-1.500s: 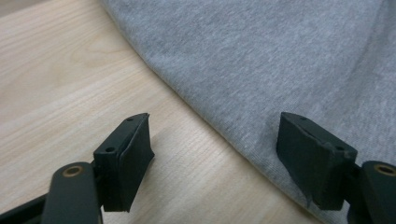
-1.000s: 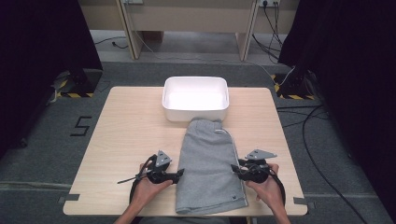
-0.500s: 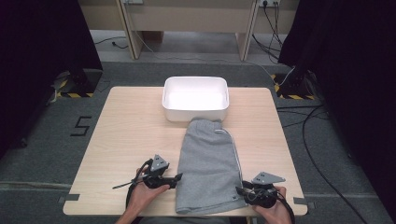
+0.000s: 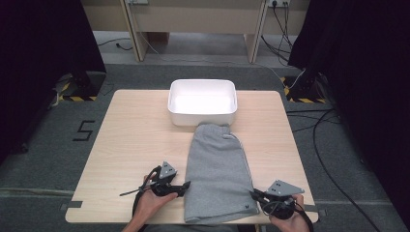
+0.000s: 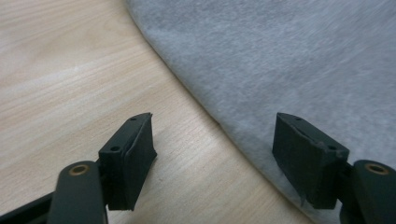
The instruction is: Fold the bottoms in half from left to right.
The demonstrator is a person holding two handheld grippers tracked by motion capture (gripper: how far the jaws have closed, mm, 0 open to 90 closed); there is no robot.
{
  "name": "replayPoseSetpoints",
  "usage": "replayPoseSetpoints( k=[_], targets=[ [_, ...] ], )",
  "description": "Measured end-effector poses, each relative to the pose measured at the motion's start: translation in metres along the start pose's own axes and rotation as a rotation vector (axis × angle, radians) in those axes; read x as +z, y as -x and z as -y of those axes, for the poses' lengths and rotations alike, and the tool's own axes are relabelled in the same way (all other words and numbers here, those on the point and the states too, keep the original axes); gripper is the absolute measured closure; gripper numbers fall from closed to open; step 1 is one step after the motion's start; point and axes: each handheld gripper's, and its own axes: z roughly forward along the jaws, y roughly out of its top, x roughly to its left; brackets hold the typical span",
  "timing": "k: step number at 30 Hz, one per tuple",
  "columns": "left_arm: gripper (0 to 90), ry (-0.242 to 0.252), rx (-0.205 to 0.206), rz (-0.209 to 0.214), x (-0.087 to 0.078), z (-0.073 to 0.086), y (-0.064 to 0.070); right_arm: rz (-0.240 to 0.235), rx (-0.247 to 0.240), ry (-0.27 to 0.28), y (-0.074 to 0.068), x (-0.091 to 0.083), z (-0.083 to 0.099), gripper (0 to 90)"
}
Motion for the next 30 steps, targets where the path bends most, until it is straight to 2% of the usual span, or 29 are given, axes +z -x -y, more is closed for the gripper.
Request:
replayPoseSetpoints(
  k=[3,8,10,14,17,18,20,22,26,30],
  targets=[
    [28.0,-0.002,0.015,-0.007,0.001,-0.001,0.002,-0.007,0.004,-0.038,-0.001,-0.003,0.006,83.3],
    [27.6,0.004,0.027,-0.014,0.003,0.0,0.003,-0.002,0.042,-0.132,0.01,0.014,0.021,82.5],
    [27.6,0.001,0.022,-0.01,0.002,-0.001,0.003,-0.015,0.058,-0.122,0.011,0.015,0.023,82.4],
    [28.8,0.003,-0.008,0.012,-0.002,0.0,0.004,-0.009,0.061,-0.133,0.009,0.014,0.022,80.6],
    [28.5,0.005,0.002,0.025,-0.005,0.001,0.009,-0.022,0.068,-0.137,0.007,0.014,0.022,71.5],
    [28.4,0.004,0.003,0.028,-0.005,0.002,0.011,-0.022,0.057,-0.139,0.007,0.014,0.021,67.1],
    [27.9,0.0,0.008,0.039,-0.005,0.003,0.016,-0.003,0.052,-0.132,0.005,0.014,0.019,58.9],
    [27.4,-0.003,0.024,0.045,-0.006,0.003,0.02,0.002,0.066,-0.106,0.005,0.012,0.015,55.4],
    [27.2,-0.013,0.043,0.042,-0.004,0.005,0.024,0.014,0.057,-0.053,0.011,0.011,0.002,50.1],
    [26.3,-0.013,0.08,0.021,-0.002,0.006,0.025,0.01,0.058,-0.035,0.025,0.024,-0.013,48.9]
  ],
)
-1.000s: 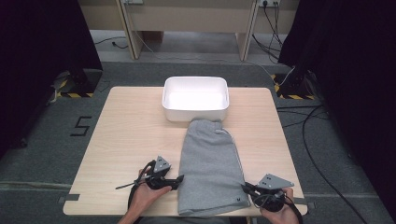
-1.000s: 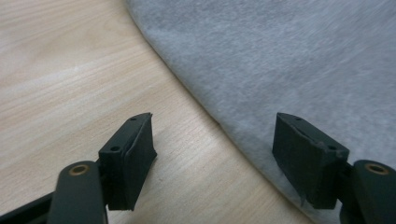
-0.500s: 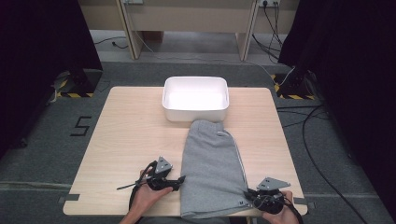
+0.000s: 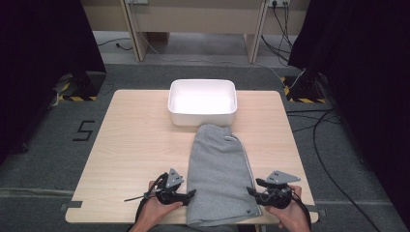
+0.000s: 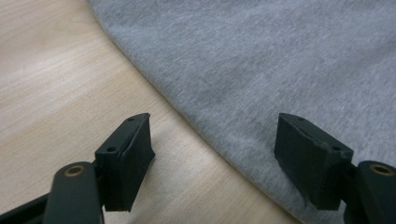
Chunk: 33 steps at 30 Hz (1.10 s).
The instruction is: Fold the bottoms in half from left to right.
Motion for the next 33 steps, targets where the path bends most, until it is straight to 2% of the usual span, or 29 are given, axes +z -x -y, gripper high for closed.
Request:
replayPoseSetpoints(
  k=[3,7,10,12,14,18,24,29,33],
  targets=[
    [25.3,-0.002,0.016,-0.001,0.0,0.0,-0.001,0.01,-0.005,0.001,0.006,0.015,-0.011,48.5],
    [25.4,-0.001,0.022,0.001,0.0,0.001,-0.001,-0.015,-0.028,-0.011,0.007,0.039,-0.024,48.5],
    [25.4,-0.005,0.022,-0.001,-0.001,0.001,-0.002,-0.008,-0.047,-0.037,0.008,0.056,-0.031,48.5],
    [25.5,-0.021,0.026,0.001,-0.003,0.001,-0.006,-0.02,-0.05,-0.059,0.006,0.067,-0.032,48.1],
    [25.7,-0.037,0.02,-0.007,-0.006,0.001,-0.011,-0.029,-0.064,-0.054,0.0,0.073,-0.032,46.1],
    [26.6,-0.055,0.004,-0.02,-0.017,0.007,-0.024,-0.036,-0.11,-0.078,-0.017,0.078,-0.037,43.6],
    [27.1,-0.081,0.01,-0.016,-0.028,0.012,-0.028,-0.048,-0.15,-0.091,-0.036,0.086,-0.041,41.8],
    [27.3,-0.044,-0.023,-0.036,-0.03,0.004,-0.038,-0.065,-0.151,-0.1,-0.042,0.088,-0.045,41.5],
    [27.3,-0.012,-0.042,-0.051,-0.026,-0.008,-0.043,-0.092,-0.128,-0.058,-0.039,0.083,-0.051,43.4]
  ],
)
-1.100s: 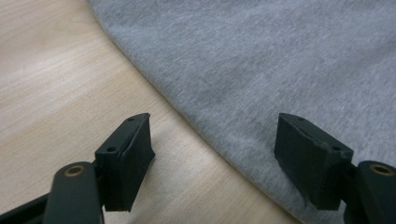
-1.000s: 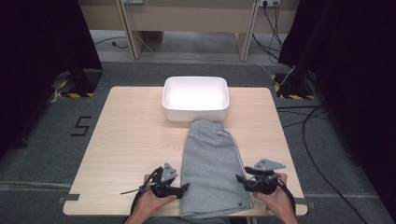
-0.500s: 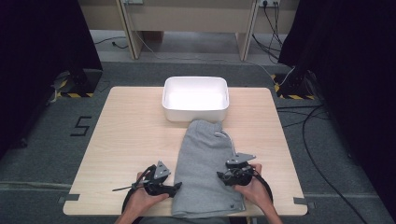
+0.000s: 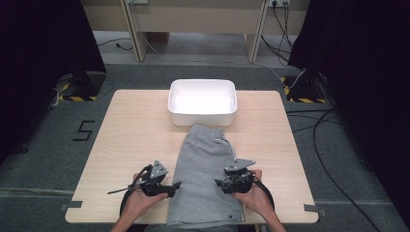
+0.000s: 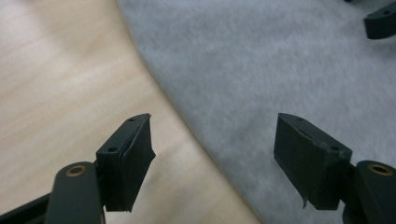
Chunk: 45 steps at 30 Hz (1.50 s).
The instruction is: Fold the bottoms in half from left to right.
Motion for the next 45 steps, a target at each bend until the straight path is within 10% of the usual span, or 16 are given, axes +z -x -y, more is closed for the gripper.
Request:
replayPoseSetpoints(
  k=[8,16,37,45],
  targets=[
    [27.4,0.0,-0.027,-0.025,0.024,-0.012,-0.009,0.086,0.02,0.125,0.032,-0.022,-0.036,45.2],
    [26.2,-0.008,-0.029,-0.041,0.033,-0.005,-0.011,0.125,0.09,0.125,0.076,0.0,-0.066,49.5],
    [25.9,0.025,-0.028,-0.057,0.034,-0.001,-0.007,0.124,0.221,0.003,0.104,0.073,-0.089,48.8],
    [25.9,0.025,-0.027,-0.056,0.034,-0.001,-0.007,0.146,0.193,0.025,0.103,0.069,-0.091,79.8]
  ],
)
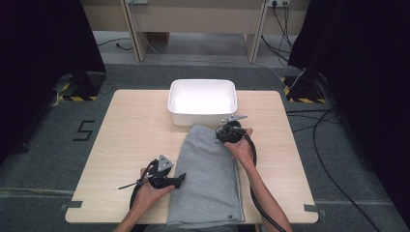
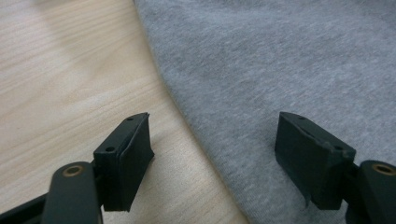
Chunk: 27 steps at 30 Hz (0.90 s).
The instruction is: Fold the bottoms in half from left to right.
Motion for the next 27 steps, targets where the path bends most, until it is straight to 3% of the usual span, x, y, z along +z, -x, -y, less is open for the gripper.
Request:
replayPoseSetpoints(
  k=[4,11,14,18,22,25,27],
  targets=[
    [25.9,0.0,0.0,0.0,0.0,0.0,0.0,0.032,-0.075,0.021,-0.006,-0.006,-0.006,83.0],
    [26.0,-0.001,0.002,0.001,0.0,0.0,0.0,0.074,-0.107,0.062,-0.002,-0.02,-0.028,83.7],
    [26.0,0.0,0.001,0.001,0.0,0.0,0.0,0.084,-0.114,0.042,0.003,-0.013,-0.031,83.6],
    [26.0,0.001,0.001,0.001,0.0,0.0,0.0,0.103,-0.113,0.002,0.009,0.006,-0.021,82.2],
    [26.0,0.0,0.001,0.001,0.0,0.0,0.0,0.104,-0.089,0.011,0.012,0.011,-0.016,73.0],
    [26.0,0.0,0.001,0.001,0.0,0.0,0.0,0.115,-0.071,0.035,0.01,0.003,-0.017,58.3],
    [26.0,0.001,0.0,0.001,0.0,0.0,0.0,0.105,-0.066,0.055,0.008,-0.006,-0.018,53.2]
  ],
)
